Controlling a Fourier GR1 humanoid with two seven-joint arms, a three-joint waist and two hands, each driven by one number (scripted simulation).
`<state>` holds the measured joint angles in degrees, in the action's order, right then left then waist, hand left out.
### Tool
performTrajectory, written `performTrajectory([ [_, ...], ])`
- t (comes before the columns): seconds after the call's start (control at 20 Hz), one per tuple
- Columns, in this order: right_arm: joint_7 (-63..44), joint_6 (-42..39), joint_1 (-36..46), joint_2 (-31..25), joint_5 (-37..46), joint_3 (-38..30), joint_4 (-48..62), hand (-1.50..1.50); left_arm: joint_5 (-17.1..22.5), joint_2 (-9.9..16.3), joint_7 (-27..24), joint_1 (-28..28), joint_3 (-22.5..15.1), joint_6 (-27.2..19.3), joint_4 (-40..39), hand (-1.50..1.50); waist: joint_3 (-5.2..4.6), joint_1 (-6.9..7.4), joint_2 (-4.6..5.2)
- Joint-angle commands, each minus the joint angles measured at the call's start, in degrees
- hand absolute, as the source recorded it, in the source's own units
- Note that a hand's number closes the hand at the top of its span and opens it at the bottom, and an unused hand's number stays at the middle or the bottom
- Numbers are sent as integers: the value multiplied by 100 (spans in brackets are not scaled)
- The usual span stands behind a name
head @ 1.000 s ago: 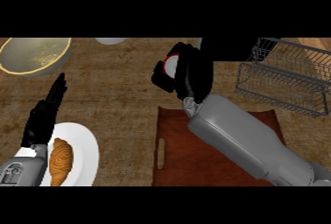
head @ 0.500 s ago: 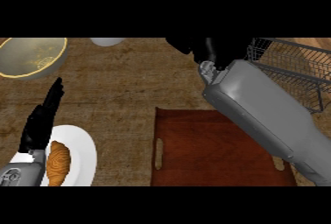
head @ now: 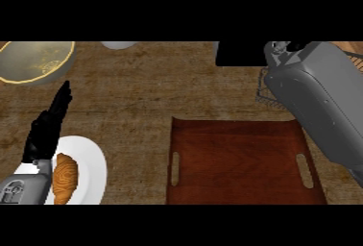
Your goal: Pick the can from the tray and place it in the tiered basket
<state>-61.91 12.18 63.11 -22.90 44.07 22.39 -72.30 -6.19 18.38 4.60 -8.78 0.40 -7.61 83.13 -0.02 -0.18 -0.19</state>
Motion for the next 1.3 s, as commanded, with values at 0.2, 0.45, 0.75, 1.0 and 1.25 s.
performTrajectory([
  [0.2, 232, -740, 0, -573, 595, 13, 845, 150, -118, -78, -30, 71, -43, -11, 95, 0, -2, 61, 21],
  [0.45, 598, -1208, -133, -1250, 802, -70, 1212, 150, -167, -128, 62, 170, -47, -68, 247, 0, 1, 54, 13],
  [0.75, 1614, -1046, -831, -1657, 673, -602, 1191, 150, -218, -156, -17, 132, 15, 14, 215, 0, 3, 20, 20],
  [1.0, 2119, -1149, -856, -1444, 510, -1023, 1381, 150, -75, -129, -70, 91, 103, 294, 202, 0, 2, 59, 22],
  [1.25, 2665, -923, -1201, -1293, 226, -1465, 1684, 150, -143, -123, 2, 28, 243, 232, 100, 0, 3, 64, 30],
])
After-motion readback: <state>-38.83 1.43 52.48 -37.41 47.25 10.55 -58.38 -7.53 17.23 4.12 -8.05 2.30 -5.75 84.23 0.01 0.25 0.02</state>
